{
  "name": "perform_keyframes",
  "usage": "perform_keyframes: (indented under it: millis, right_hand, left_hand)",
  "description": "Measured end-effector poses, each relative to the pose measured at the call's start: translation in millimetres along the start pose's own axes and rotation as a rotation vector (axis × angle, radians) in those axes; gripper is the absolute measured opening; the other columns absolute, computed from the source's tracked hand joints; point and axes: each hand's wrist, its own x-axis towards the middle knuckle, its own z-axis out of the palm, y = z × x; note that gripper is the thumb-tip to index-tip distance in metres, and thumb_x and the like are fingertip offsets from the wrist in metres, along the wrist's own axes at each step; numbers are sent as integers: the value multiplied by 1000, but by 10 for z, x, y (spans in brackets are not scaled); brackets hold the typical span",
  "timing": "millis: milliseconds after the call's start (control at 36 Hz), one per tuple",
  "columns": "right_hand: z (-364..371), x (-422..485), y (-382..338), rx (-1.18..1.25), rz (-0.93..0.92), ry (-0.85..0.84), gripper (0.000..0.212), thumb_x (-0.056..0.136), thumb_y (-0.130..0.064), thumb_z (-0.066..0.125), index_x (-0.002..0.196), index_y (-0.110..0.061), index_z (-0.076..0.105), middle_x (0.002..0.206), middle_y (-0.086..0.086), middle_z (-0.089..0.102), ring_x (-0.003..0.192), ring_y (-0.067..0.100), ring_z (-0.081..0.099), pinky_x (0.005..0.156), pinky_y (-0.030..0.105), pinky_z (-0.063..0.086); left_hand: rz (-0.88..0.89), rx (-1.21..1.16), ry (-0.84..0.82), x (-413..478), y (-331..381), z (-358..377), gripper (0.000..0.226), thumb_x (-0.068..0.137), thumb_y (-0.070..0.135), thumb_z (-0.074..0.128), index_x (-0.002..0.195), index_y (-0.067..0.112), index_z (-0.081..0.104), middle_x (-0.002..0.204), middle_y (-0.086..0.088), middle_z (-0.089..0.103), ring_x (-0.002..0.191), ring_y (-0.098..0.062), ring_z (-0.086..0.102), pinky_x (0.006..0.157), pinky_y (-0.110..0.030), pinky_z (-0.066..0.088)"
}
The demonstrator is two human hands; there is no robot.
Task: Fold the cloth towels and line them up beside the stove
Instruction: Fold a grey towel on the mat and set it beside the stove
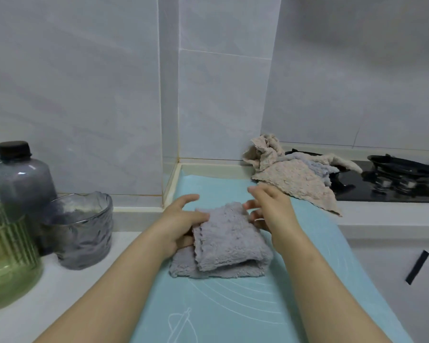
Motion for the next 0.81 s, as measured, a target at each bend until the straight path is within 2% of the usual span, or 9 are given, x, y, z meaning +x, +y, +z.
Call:
perform_keyframes:
  millis: [139,250,306,389,444,556,611,667,806]
  right_hand:
    - [-65,34,102,-232,-108,57,15,90,-18,54,77,-22,59,70,1,61,57,15,49,57,27,40]
    - [-33,29,191,-542,-197,-9,6,85,-25,59,80,-27,62,69,-5,63,65,15,55,68,30,45]
    - [-17,22,227,-729,-186,-62,3,82,-28,61,85,-27,62,68,-10,60,70,16,57,67,29,44]
    - [21,-17,229,-974,-225,-28,10,83,-29,58,92,-27,62,85,-7,56,90,18,55,68,28,41]
    - [72,-61,211,-1046,-316,38,18,86,-28,52,101,-25,61,95,-3,50,102,19,49,70,28,37]
    - [201,-137,224,-1113,-432,8,29,90,-24,43,114,-23,59,109,-1,49,112,21,41,84,31,35]
    - [226,-119,284,-1201,-435,-43,34,92,-22,39,121,-21,57,126,-1,49,117,23,39,91,32,32]
    - [224,-81,354,-1231,-398,-92,36,94,-19,35,125,-16,54,136,-2,45,122,24,37,94,32,31]
    - [232,-45,501,-1198,-289,-204,34,95,-18,29,121,-9,50,133,3,45,129,20,33,99,36,31]
  left_hand:
    - [143,201,62,-10,34,-36,21,87,-6,56,96,12,62,73,-4,55,57,-17,52,43,-16,46]
    - [252,442,114,84,-31,-123,24,85,1,59,90,24,62,99,-6,63,81,-20,58,73,-26,48]
    - [286,585,136,92,-45,-131,24,85,3,59,99,23,63,114,-4,62,97,-19,56,87,-25,43]
    - [372,873,228,74,-45,-124,33,88,7,54,118,19,60,125,0,58,113,-17,51,85,-18,33]
    - [445,1033,322,45,-34,-101,35,92,9,47,125,19,55,134,-3,51,119,-21,48,89,-24,36]
    - [600,1070,329,-27,-21,34,41,97,9,34,136,17,44,148,-2,33,133,-20,35,102,-27,29]
    - [526,1043,199,-52,-53,107,41,99,13,32,140,13,37,149,-2,32,135,-18,32,103,-24,25]
    - [390,1124,82,-47,-131,124,38,100,20,29,136,9,35,145,-6,35,131,-23,35,106,-31,27]
    - [263,1310,57,14,-300,43,35,100,26,26,126,5,38,136,-12,40,126,-25,37,104,-37,31]
